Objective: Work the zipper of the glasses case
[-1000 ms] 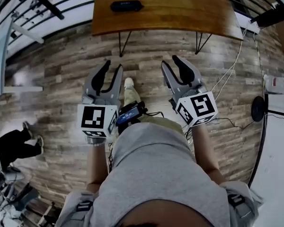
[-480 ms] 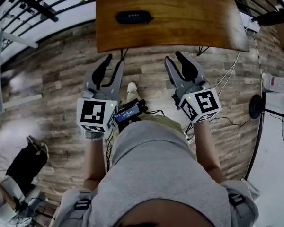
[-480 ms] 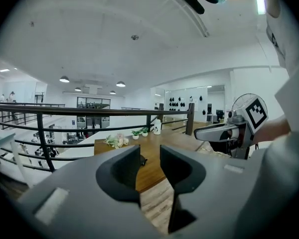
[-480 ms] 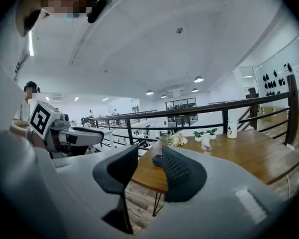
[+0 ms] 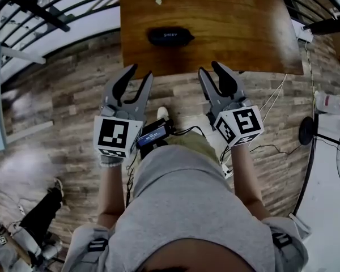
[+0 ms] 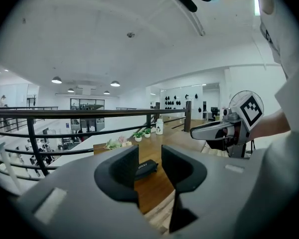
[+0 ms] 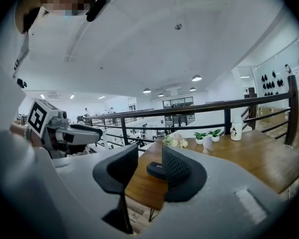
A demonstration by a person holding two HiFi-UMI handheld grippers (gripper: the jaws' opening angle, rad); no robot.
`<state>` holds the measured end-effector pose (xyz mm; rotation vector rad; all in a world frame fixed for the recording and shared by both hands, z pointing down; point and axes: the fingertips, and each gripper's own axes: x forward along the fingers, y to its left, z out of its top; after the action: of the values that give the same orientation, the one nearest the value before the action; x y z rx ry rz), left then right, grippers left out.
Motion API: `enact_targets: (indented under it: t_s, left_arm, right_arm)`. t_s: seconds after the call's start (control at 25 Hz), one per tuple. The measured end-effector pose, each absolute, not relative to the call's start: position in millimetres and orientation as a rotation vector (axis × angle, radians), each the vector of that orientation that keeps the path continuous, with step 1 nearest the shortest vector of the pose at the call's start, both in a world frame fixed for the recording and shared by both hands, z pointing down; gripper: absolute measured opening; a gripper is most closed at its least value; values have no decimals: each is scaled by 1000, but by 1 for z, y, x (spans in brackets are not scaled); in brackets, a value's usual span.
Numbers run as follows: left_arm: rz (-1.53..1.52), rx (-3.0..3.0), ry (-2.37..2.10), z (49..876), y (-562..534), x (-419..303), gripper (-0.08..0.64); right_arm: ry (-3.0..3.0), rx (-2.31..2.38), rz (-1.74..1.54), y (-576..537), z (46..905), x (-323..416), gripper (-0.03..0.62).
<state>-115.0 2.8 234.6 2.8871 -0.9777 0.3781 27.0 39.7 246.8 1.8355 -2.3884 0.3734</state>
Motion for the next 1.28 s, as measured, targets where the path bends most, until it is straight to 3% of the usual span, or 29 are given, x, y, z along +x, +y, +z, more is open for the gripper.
enact_targets:
  t_s: [0.68,1.28]
  left_arm:
    - [521,2905,-917,271,-34,-96,183]
    - [1048,3046,-858,365,-91,-83,270]
  right_arm:
    - [-2292,1762,408,7,284,48,144]
    - [-2262,1622,539,-40,353,43,144]
